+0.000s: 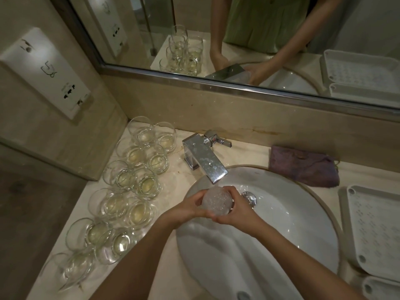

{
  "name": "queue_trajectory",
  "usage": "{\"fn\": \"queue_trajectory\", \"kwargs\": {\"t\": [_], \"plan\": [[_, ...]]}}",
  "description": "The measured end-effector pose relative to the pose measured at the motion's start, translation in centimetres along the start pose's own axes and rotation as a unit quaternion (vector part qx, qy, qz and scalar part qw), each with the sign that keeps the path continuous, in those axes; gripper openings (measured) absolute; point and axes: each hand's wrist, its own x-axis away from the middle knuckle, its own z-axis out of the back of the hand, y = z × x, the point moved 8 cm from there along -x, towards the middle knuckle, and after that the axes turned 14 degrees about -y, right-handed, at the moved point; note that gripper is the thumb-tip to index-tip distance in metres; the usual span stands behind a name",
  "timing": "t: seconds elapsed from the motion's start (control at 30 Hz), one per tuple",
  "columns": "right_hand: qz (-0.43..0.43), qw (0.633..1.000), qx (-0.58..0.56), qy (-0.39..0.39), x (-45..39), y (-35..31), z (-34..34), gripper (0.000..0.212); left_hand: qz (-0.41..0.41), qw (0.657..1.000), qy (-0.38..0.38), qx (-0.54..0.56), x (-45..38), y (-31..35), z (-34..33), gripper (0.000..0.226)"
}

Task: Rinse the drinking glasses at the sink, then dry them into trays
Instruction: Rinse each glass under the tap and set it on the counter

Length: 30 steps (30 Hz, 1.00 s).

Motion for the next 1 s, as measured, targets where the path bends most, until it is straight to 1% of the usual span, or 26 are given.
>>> {"fn": "queue_trajectory", "kwargs": {"t": [0.1,0.2,0.3,0.4,0.5,0.67,0.73,0.77,0.83,0.87,0.97,1.0], "plan": [[-0.007,0.999,0.047,-0.026,0.0,-0.8,0.5,0.079,0.014,1.0,-0.001,-0.008,-0.3,-0.4,-0.1,0.082],[-0.016,0.997,0.05,-0.055,0.2,-0.7,0.5,0.077,0.016,0.999,0.022,-0.019,-0.4,-0.3,-0.1,0.082],[-0.02,0.996,0.053,-0.069,0.9,-0.3,0.4,0.075,0.011,0.998,0.047,-0.05,-0.2,-0.2,-0.5,0.076],[-0.037,0.993,0.075,-0.088,1.8,-0.1,0.1,0.072,0.004,0.993,0.057,-0.104,0.3,0.2,-1.5,0.061],[-0.041,0.989,0.11,-0.095,2.5,-0.6,0.3,0.075,-0.01,0.985,0.073,-0.157,1.0,1.4,-2.1,0.054],[-0.023,0.982,0.169,-0.082,3.4,-2.2,1.1,0.083,-0.009,0.966,0.098,-0.24,1.9,3.6,-3.0,0.071],[-0.013,0.982,0.177,-0.071,3.6,-2.5,1.3,0.087,0.007,0.945,0.108,-0.309,2.5,5.0,-3.8,0.075],[-0.009,0.981,0.182,-0.069,3.6,-2.6,1.3,0.087,0.026,0.921,0.122,-0.368,2.7,5.6,-4.0,0.078],[-0.003,0.979,0.192,-0.068,3.7,-2.7,1.3,0.086,0.06,0.859,0.155,-0.485,3.0,6.6,-4.2,0.081],[-0.002,0.978,0.196,-0.067,3.7,-2.8,1.4,0.086,0.072,0.841,0.163,-0.51,3.2,6.9,-4.3,0.083],[-0.006,0.974,0.216,-0.068,4.0,-3.1,1.4,0.087,0.093,0.81,0.166,-0.555,3.6,7.3,-4.7,0.082],[-0.009,0.972,0.225,-0.069,4.1,-3.1,1.4,0.088,0.099,0.792,0.169,-0.578,3.6,7.6,-5.0,0.082]]}}
